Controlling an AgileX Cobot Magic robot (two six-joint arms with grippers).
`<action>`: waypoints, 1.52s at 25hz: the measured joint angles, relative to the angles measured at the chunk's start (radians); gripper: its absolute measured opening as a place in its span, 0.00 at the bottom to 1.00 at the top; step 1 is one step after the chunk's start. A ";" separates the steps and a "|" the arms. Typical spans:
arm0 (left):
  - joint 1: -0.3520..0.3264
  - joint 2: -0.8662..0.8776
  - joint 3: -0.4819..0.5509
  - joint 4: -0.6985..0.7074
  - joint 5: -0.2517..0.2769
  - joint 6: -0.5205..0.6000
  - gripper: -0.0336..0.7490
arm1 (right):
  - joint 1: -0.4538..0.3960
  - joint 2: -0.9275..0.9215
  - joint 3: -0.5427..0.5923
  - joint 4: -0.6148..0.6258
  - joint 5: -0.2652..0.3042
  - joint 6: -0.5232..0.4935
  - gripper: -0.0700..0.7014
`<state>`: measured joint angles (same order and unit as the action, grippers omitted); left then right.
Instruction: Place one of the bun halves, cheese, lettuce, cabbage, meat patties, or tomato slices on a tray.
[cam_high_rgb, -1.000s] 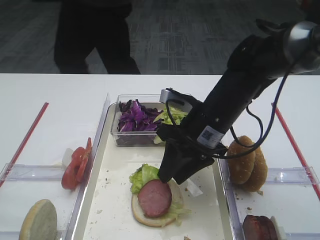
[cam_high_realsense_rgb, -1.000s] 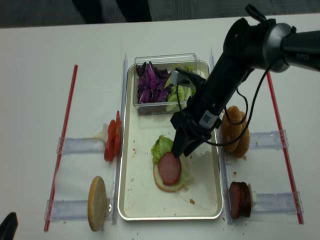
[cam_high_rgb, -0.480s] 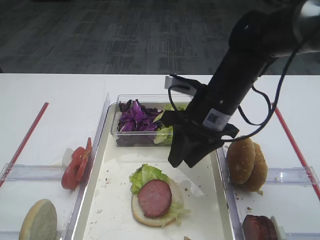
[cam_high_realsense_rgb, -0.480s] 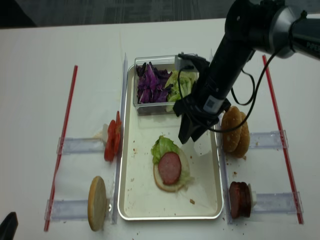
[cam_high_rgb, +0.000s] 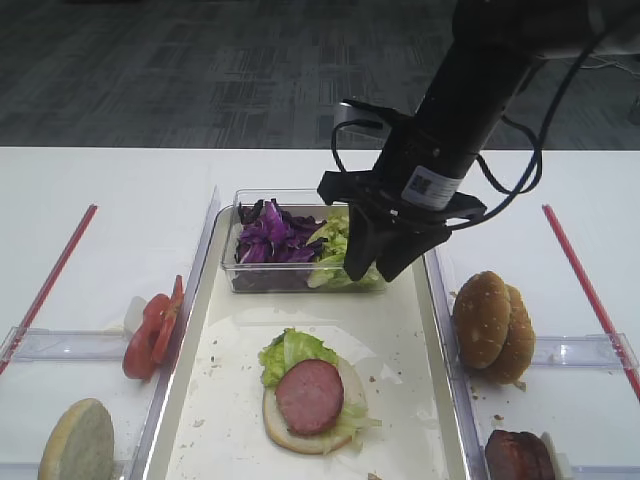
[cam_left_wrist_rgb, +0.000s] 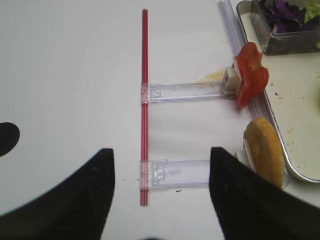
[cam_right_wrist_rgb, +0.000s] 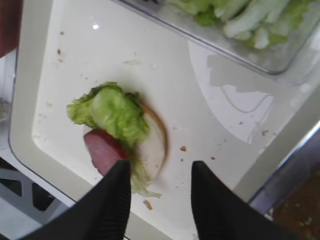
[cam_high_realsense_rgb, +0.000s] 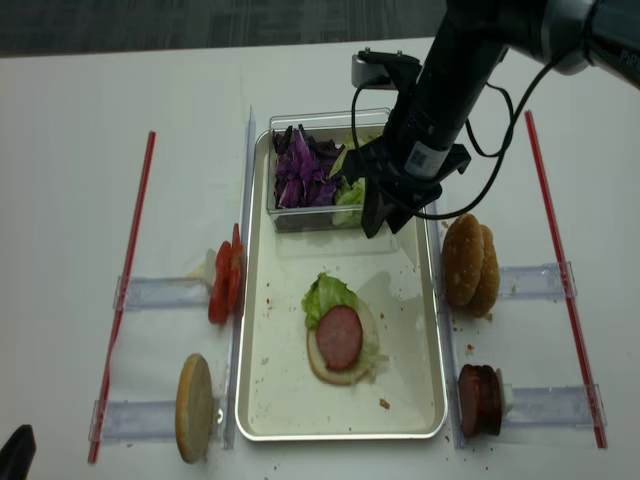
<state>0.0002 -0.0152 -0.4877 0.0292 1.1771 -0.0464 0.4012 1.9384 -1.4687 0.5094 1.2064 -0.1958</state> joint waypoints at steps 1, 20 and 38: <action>0.000 0.000 0.000 0.000 0.000 0.000 0.58 | 0.000 0.000 -0.001 -0.025 0.002 0.019 0.49; 0.000 0.000 0.000 0.000 0.000 0.000 0.58 | 0.000 -0.034 -0.005 -0.293 0.007 0.211 0.49; 0.000 0.000 0.000 0.000 0.000 0.000 0.58 | -0.157 -0.038 -0.005 -0.401 0.010 0.207 0.49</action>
<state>0.0002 -0.0152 -0.4877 0.0292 1.1771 -0.0464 0.2446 1.9001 -1.4740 0.1083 1.2163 0.0114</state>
